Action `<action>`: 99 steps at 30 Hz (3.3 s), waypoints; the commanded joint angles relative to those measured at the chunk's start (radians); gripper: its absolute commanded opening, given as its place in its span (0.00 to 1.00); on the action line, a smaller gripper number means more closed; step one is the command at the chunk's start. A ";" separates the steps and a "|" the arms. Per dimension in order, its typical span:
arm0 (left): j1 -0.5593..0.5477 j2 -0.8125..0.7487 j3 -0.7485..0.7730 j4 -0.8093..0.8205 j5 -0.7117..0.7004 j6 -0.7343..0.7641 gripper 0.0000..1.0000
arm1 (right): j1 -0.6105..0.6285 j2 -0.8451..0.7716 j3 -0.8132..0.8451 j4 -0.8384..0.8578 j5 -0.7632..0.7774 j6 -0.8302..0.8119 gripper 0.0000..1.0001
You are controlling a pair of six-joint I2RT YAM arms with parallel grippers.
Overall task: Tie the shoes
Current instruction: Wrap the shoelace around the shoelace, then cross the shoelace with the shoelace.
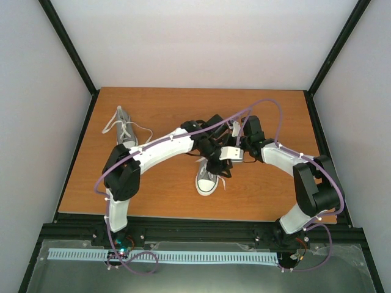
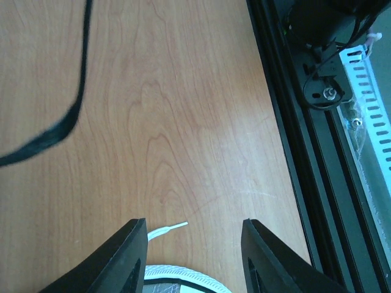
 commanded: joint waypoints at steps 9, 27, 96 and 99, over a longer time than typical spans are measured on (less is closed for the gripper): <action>0.358 -0.229 -0.046 -0.076 0.062 0.167 0.65 | -0.001 0.020 0.041 -0.005 -0.032 -0.027 0.03; 0.511 -0.239 -0.346 -0.009 0.307 0.486 0.69 | 0.011 0.069 0.121 -0.075 -0.113 -0.161 0.03; 0.359 0.086 -0.281 0.538 0.198 0.052 0.05 | -0.101 0.063 0.082 -0.201 -0.272 -0.334 0.42; 0.359 0.087 -0.277 0.528 0.206 0.060 0.05 | -0.074 0.093 0.096 -0.198 -0.276 -0.343 0.37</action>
